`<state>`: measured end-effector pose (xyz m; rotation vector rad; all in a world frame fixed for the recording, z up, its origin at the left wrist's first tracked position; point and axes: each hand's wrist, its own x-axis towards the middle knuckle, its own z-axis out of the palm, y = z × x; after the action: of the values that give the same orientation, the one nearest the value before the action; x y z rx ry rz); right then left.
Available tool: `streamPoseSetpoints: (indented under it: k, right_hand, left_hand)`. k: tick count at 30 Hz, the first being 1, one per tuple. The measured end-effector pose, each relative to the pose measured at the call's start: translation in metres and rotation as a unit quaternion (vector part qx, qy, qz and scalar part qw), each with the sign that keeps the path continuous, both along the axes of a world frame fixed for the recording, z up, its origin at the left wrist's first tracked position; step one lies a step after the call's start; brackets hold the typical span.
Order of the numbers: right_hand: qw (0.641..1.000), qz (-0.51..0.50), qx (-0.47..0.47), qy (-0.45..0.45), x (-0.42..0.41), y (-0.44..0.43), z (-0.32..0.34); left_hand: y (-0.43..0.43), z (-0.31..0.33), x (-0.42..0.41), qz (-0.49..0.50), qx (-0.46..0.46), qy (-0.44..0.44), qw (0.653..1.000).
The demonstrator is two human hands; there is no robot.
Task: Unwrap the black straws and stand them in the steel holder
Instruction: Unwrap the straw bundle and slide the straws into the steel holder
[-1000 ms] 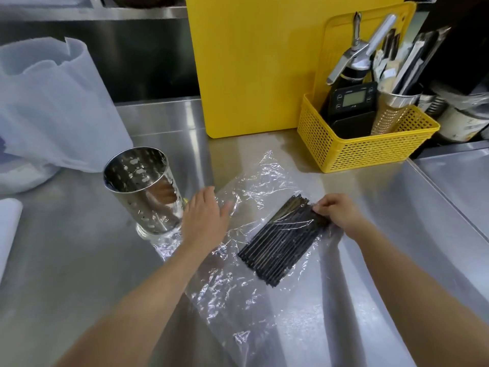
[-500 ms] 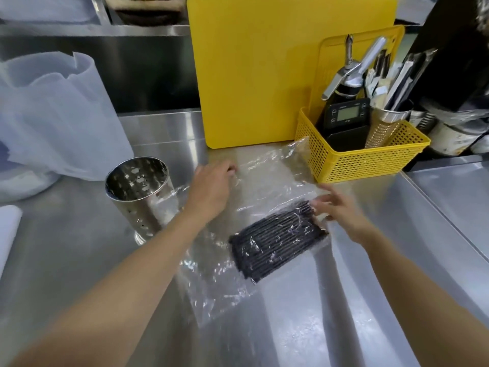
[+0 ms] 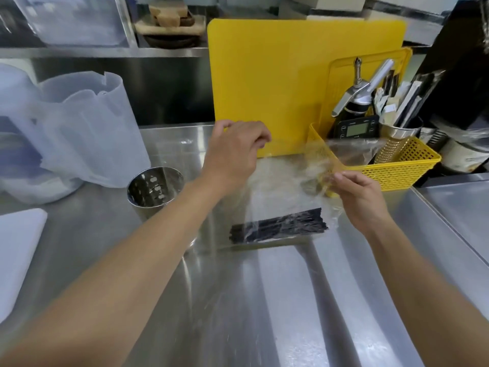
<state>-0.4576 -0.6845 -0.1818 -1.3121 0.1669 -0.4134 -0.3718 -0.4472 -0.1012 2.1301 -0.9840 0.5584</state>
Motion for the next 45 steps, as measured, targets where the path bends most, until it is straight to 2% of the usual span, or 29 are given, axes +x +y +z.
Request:
streamPoseSetpoints:
  k: [3,8,13,16,19,21,25,27,30,32,34,36,39,42,45]
  right_hand:
    - [1.0,0.009,0.015,0.008,0.0,0.003,-0.001]
    - [1.0,0.001,0.029,-0.004,-0.001,0.013,0.002]
    - [0.995,-0.014,0.095,-0.017,0.002,0.015,0.016]
    - [0.993,-0.01,0.114,-0.017,0.002,0.015,0.024]
    - [0.987,-0.02,0.158,-0.019,0.003,0.013,0.03]
    - [0.983,-0.022,0.183,-0.022,0.005,0.011,0.034]
    - [0.972,-0.034,0.231,-0.033,0.01,0.007,0.05]
    - [0.965,-0.044,0.255,-0.045,0.011,0.006,0.062]
    - [0.947,-0.039,0.31,-0.077,0.013,0.008,0.08]
    - [0.942,-0.033,0.323,-0.088,0.013,0.011,0.091]
    - [0.945,-0.009,0.314,-0.094,0.013,0.014,0.099]
    - [0.947,-0.001,0.307,-0.093,0.014,0.018,0.105]
    - [0.945,0.01,0.316,-0.083,0.014,0.026,0.116]
    - [0.932,0.023,0.349,-0.096,0.013,0.031,0.122]
    - [0.929,0.026,0.356,-0.1,0.012,0.03,0.125]
  left_hand:
    - [-0.002,0.006,0.001,0.023,-0.003,-0.015,1.0]
    - [0.007,0.0,0.007,0.1,-0.026,-0.095,0.99]
    - [0.038,-0.001,0.006,0.23,-0.137,-0.108,0.957]
    - [0.068,-0.007,0.011,0.267,-0.226,-0.028,0.936]
    - [0.09,-0.022,0.013,0.253,-0.347,0.082,0.899]
    - [0.094,-0.033,0.007,0.25,-0.371,0.134,0.884]
    - [0.093,-0.04,-0.002,0.248,-0.421,0.163,0.857]
    - [0.089,-0.043,-0.008,0.257,-0.413,0.187,0.853]
    - [0.08,-0.049,-0.018,0.249,-0.356,0.227,0.872]
    - [0.073,-0.044,-0.016,0.206,-0.35,0.306,0.861]
    - [0.068,-0.034,-0.01,0.16,-0.358,0.426,0.815]
    - [0.065,-0.027,-0.004,0.114,-0.386,0.503,0.765]
    - [0.058,-0.017,-0.005,-0.002,-0.446,0.56,0.698]
    - [0.049,-0.015,-0.006,-0.066,-0.502,0.628,0.591]
    - [0.04,-0.019,-0.008,-0.085,-0.525,0.653,0.539]
